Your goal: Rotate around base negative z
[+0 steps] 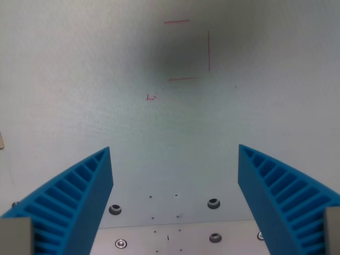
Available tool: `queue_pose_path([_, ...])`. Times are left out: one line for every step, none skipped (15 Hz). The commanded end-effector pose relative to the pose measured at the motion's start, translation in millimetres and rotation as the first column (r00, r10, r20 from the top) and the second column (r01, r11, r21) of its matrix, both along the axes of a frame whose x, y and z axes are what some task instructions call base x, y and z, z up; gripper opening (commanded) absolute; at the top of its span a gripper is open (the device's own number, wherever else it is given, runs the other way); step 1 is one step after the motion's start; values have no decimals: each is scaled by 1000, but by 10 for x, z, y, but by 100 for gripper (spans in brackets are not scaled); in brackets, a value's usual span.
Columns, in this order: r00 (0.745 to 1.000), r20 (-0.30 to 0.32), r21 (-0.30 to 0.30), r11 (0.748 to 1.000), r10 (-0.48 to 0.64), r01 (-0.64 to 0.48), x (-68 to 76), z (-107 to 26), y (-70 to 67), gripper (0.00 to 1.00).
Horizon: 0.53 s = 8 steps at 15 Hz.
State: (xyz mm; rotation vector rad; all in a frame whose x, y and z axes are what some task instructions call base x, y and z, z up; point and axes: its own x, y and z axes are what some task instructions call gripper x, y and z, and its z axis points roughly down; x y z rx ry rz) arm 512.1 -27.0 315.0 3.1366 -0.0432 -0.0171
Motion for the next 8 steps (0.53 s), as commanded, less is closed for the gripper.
queue_pose_path([1000,4,0,1000,-13,13,-2,24,-1,100])
queue_pose_path([1000,4,0,1000,-27,27,-2,24,-1,100])
queue_pose_path([999,4,0,999,-40,40,-2,24,-1,100])
queue_pose_path([999,4,0,999,-53,53,-2,24,-1,100])
queue_pose_path([998,4,0,998,-67,67,-2,24,-1,100])
queue_pose_path([997,4,0,997,-80,80,-2,24,-1,100])
queue_pose_path([996,4,0,996,-93,93,-2,24,-1,100])
queue_pose_path([994,4,0,994,-107,107,-2,24,-1,100])
